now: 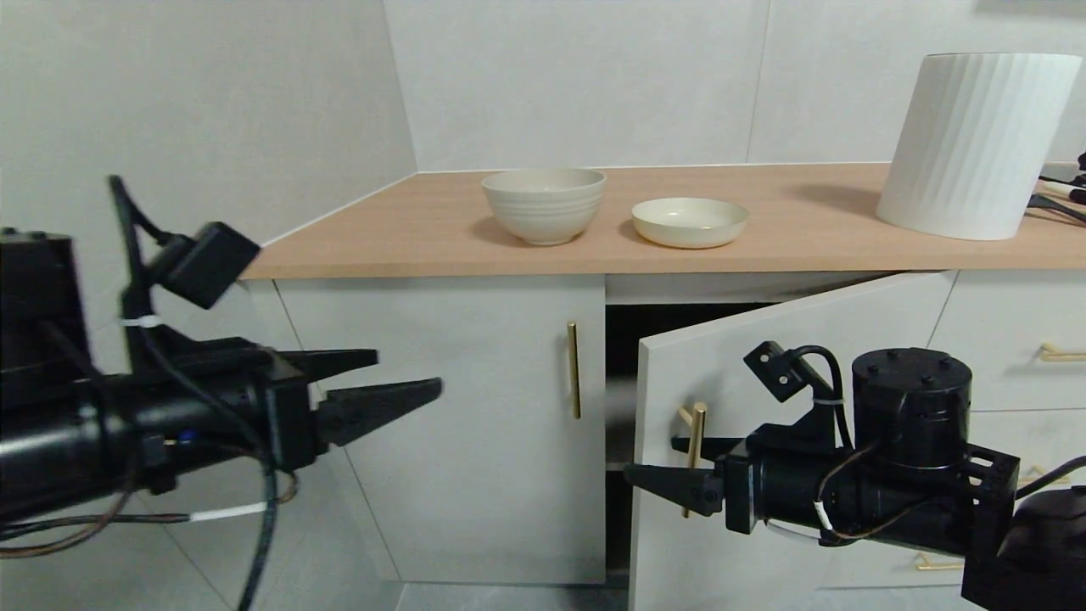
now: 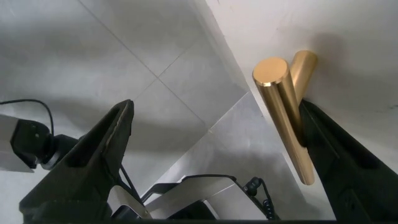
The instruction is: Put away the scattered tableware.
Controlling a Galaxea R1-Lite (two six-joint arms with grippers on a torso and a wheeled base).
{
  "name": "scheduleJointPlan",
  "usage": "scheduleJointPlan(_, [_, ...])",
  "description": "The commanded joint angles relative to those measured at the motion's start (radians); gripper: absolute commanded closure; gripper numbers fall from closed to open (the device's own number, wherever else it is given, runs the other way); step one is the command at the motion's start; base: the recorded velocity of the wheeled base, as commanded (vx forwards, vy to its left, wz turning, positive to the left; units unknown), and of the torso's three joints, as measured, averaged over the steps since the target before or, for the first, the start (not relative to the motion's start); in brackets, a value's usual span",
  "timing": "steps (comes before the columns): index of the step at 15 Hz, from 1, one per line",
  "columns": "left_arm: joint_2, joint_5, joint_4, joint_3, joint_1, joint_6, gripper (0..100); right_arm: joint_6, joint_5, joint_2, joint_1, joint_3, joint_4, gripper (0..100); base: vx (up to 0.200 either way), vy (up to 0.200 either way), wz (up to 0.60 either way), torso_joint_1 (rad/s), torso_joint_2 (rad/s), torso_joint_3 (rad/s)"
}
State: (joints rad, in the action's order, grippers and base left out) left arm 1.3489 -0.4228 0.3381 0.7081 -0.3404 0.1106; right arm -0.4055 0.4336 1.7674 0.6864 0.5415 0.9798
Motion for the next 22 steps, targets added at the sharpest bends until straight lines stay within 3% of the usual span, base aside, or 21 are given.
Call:
scheduleJointPlan(1, [0.219, -0.001, 0.148, -0.09, -0.111, 0.034, 0, -0.001, 0.007, 0.004, 0.001, -0.003, 0.005, 0, 0.0, 0.0, 0.0, 0.0, 0.0, 0.0])
scheduleJointPlan(3, [0.268, 0.001, 0.233, -0.141, -0.146, 0.067, 0, -0.001, 0.007, 0.006, 0.001, -0.006, 0.005, 0, 0.0, 0.0, 0.0, 0.0, 0.0, 0.0])
scheduleJointPlan(4, [0.283, 0.009, 0.263, -0.162, -0.181, 0.075, 0, -0.001, 0.007, 0.007, 0.001, -0.008, 0.005, 0, 0.0, 0.0, 0.0, 0.0, 0.0, 0.0])
scheduleJointPlan(6, [0.319, 0.015, 0.338, -0.179, -0.201, 0.083, 0, -0.001, 0.007, 0.01, 0.001, -0.008, 0.005, 0, 0.0, 0.0, 0.0, 0.0, 0.0, 0.0])
scheduleJointPlan(7, [0.331, 0.016, 0.363, -0.18, -0.201, 0.084, 100, -0.001, 0.007, 0.01, 0.001, -0.008, 0.007, 0, 0.0, 0.0, 0.0, 0.0, 0.0, 0.0])
scheduleJointPlan(8, [0.334, 0.018, 0.368, -0.18, -0.201, 0.092, 100, -0.001, 0.007, 0.01, 0.001, -0.008, 0.005, 0, 0.0, 0.0, 0.0, 0.0, 0.0, 0.0])
scheduleJointPlan(11, [0.368, 0.016, 0.38, -0.127, -0.201, 0.17, 100, -0.001, 0.007, 0.021, 0.001, -0.009, 0.007, 0, 0.0, 0.0, 0.0, 0.0, 0.0, 0.0])
scheduleJointPlan(12, [0.437, 0.019, 0.386, -0.053, -0.201, 0.227, 100, -0.001, 0.007, 0.033, 0.001, -0.009, 0.007, 0, 0.0, 0.0, 0.0, 0.0, 0.0, 0.0])
scheduleJointPlan(17, [0.639, 0.01, 0.414, 0.116, -0.221, 0.218, 100, 0.001, 0.007, 0.03, 0.001, -0.037, 0.08, 0, 0.0, 0.0, 0.0, 0.0, 0.0, 0.0])
scheduleJointPlan(22, [0.855, 0.019, 0.725, 0.133, -0.319, 0.201, 100, 0.001, 0.007, 0.029, 0.001, -0.037, 0.085, 0, 0.0, 0.0, 0.0, 0.0, 0.0, 0.0])
